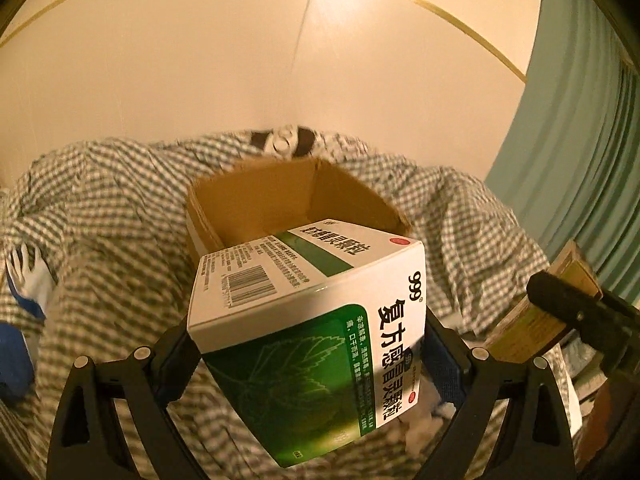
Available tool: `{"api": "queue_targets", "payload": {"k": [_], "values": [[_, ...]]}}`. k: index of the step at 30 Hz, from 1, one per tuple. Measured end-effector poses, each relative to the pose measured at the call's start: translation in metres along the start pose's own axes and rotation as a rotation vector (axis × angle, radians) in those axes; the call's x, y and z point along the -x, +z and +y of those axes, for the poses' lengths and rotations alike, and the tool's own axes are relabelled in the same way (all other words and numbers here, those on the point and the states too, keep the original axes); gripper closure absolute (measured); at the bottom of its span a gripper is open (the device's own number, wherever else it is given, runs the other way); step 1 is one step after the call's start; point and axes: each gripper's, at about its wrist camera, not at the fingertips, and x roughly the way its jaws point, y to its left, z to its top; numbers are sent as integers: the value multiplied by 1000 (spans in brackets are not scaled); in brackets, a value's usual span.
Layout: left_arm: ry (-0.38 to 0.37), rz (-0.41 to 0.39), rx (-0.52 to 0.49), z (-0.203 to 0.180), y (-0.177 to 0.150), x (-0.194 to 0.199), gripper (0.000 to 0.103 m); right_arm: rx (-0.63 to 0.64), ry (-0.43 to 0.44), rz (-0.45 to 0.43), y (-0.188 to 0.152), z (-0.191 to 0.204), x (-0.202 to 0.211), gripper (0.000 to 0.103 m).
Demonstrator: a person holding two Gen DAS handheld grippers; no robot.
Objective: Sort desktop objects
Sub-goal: 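Carry both boxes over the cardboard box and open both tools to drop them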
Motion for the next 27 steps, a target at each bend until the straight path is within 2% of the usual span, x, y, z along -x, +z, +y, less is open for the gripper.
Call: {"api": "queue_targets", "payload": {"k": [7,12,18,27], "values": [[14,-53,15,13,41,-10,6,16,24,-22,37,9,-27,26],[28,-68,11,17,64,-34,6,12,51,-10,59,9,-56,26],[79,-37,13,27,79,-73,6,8,86,12,86,12,-108,26],[131,3,-18,39,94,-134,6,29,116,95,114,7,-186,26]]}}
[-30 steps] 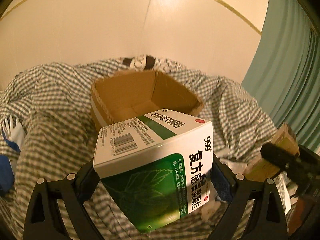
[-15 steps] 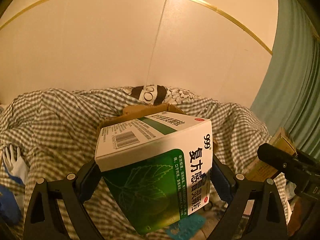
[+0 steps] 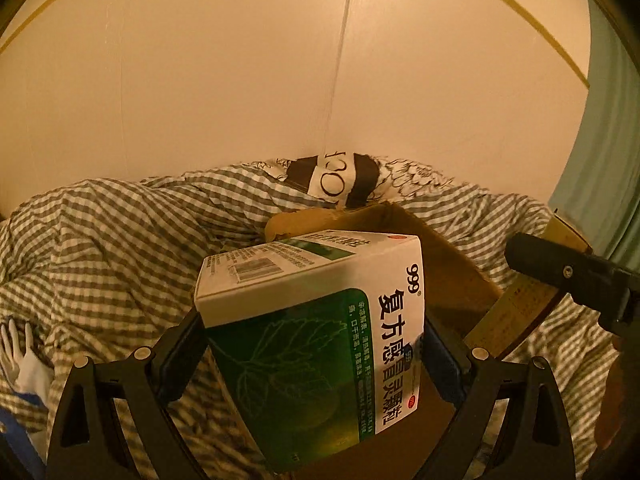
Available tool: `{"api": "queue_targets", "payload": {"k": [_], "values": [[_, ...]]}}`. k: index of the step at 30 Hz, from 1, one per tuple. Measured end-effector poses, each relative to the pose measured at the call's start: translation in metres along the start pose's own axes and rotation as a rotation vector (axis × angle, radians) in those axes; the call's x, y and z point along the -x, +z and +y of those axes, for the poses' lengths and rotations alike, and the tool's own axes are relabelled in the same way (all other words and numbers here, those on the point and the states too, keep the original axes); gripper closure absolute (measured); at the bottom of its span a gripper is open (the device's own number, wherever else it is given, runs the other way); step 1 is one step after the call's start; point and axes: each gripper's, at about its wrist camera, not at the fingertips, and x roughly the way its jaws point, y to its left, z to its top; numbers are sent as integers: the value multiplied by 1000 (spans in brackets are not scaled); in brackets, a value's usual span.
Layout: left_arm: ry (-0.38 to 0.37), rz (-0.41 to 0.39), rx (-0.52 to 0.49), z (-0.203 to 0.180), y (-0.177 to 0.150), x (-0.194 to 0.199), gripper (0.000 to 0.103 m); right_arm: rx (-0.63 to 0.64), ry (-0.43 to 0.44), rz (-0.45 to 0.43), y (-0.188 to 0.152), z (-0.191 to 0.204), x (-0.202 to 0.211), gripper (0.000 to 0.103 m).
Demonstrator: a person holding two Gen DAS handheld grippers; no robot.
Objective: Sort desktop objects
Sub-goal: 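Carry both boxes over the cardboard box and open both tools to drop them, then withdraw both tools from the box back toward the remaining items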
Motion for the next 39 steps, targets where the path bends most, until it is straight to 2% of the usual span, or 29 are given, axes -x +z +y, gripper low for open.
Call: {"api": "queue_targets", "payload": {"k": [8,10,15,22,26,31,39], "values": [[25,62,-3,2,-2,-54,6,11,-3,68,11,-4,-61,26],[9,88,13,5,-3,-64,6,13,-7,88,10,-6,-76,26],[3,109,46,11,-3,-68,6,10,4,112,4,-12,-98,26],[6,133,81,19,-8,-68,4,-34,25,137,11,-13,-106,25],[17,129,103,25,-9,-63,2,-27,-3,120,19,-5,-95,13],[32,129,111,22,-7,-42,0,-12,-32,100,24,0,-64,13],[5,90,114,12,-4,20,0,18,-94,73,18,5,9,13]]}}
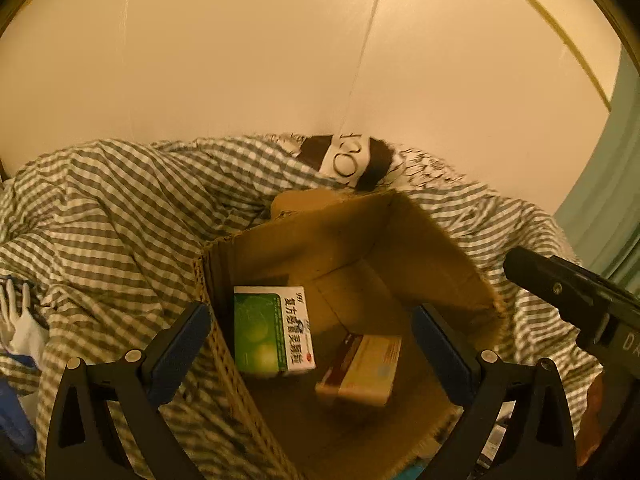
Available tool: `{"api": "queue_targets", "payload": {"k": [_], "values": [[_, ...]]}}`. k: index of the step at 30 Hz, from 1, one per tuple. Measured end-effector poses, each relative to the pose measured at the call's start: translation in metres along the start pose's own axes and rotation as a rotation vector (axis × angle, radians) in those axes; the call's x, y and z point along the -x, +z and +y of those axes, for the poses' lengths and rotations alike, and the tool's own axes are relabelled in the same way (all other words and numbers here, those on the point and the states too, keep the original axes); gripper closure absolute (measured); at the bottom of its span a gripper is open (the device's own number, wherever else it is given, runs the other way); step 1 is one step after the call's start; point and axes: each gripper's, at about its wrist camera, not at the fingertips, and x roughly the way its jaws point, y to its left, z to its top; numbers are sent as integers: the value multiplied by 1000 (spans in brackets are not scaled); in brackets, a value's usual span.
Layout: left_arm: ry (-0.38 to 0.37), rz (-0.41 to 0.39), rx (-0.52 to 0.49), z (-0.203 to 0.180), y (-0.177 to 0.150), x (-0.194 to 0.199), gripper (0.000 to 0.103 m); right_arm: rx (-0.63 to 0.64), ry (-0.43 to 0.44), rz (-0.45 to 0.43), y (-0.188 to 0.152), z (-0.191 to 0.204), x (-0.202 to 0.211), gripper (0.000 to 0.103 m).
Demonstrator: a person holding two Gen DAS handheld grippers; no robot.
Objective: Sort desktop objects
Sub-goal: 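Withdraw both tools from the box back toward the remaining items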
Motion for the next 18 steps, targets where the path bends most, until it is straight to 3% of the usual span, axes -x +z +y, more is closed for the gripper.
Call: {"api": "queue_targets", "payload": {"k": [13,18], "values": [[-5,-60,-64,-27,-28,90,0,-9,-59,-65,-51,-6,115,13],[-41,-111,-105,-46,-43,125,0,-2,-108,-79,-73,-21,156,13]]}}
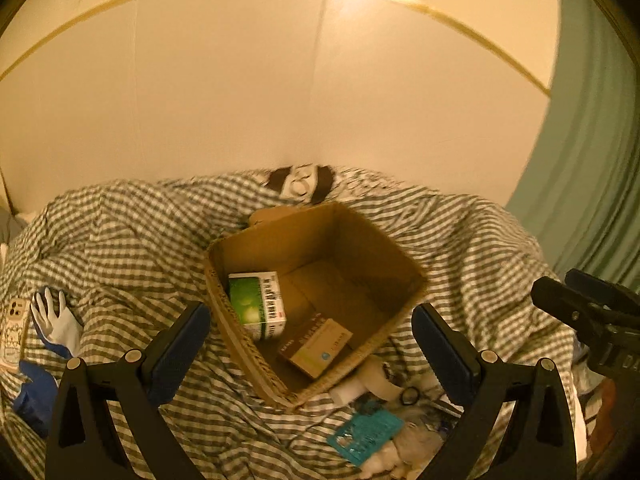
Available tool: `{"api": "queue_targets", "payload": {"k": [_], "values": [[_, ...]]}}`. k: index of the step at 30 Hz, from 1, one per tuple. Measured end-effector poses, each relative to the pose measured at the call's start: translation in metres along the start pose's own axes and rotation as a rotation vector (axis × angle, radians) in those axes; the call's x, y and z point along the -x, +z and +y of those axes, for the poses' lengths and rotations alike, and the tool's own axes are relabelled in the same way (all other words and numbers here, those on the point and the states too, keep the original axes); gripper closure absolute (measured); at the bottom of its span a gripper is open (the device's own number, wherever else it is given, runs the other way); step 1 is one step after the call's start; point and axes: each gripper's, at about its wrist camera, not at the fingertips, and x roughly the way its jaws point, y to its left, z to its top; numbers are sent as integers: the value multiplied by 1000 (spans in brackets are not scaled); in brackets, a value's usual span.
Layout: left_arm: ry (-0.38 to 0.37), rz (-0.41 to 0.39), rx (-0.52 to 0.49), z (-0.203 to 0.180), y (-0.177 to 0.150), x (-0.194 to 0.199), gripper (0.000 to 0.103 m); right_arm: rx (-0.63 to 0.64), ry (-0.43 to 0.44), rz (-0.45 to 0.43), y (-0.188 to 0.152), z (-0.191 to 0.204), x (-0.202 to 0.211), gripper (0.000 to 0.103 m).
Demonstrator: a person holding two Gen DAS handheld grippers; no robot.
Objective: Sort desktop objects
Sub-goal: 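Withdraw both tools from the box back toward the remaining items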
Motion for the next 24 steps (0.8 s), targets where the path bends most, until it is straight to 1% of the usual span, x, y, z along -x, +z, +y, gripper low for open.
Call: {"api": "queue_targets", "payload": {"k": [3,7,10,13,16,18,21,24], "values": [[-15,-6,-24,-14,-8,9,0,-7,-29,2,-15,-13,17,13],[-46,30,-52,-32,-25,9,0,-35,-59,20,-38,-33,29,13],[-64,59,-72,-45,-43,5,0,-52,-85,41,-54,-47,30,13],[-82,96,-84,-55,-61,-3,0,-71,-99,63,-69,-60,26,13],[-80,136,-98,-67,-82,-13,0,-77,-116,87,-84,-71,18,13],[-69,161,-109,-74,-98,-22,0,-78,-125,106,-93,-77,10,13],[-72,205,-133,-86,-119,-35,0,-75,-139,145,-107,-86,-7,13],[-72,235,-129,-95,-137,-46,0,-96,-140,180,-121,-96,-25,13]]}}
